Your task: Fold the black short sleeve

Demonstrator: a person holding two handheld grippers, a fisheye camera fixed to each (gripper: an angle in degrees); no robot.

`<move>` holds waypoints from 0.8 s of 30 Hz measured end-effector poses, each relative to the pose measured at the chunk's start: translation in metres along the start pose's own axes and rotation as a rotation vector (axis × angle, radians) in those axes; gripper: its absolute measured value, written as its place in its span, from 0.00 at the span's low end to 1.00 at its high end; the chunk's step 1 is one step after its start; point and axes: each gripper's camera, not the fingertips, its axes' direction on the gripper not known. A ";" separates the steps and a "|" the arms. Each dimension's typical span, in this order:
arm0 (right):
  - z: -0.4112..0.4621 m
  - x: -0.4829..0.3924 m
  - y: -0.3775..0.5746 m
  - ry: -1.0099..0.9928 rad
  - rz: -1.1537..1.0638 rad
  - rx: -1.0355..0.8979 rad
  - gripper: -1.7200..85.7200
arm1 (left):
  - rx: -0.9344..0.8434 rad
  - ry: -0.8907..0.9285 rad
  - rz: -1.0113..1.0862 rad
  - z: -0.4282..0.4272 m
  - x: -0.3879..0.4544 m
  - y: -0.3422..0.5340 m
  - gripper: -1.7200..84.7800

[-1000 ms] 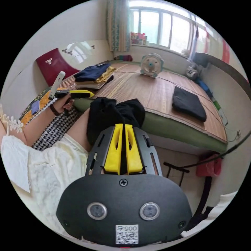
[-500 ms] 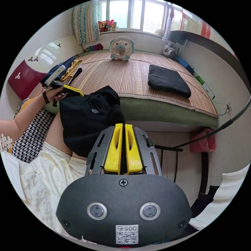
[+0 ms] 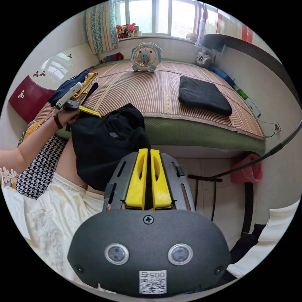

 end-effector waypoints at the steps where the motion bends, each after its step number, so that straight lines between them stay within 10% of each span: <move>1: -0.006 0.001 0.004 0.017 -0.002 0.020 0.01 | 0.040 -0.024 -0.014 -0.006 0.003 0.007 0.04; 24: -0.314 0.030 0.024 0.411 -0.006 1.078 0.00 | 1.355 -0.430 -0.254 -0.318 0.179 0.249 0.02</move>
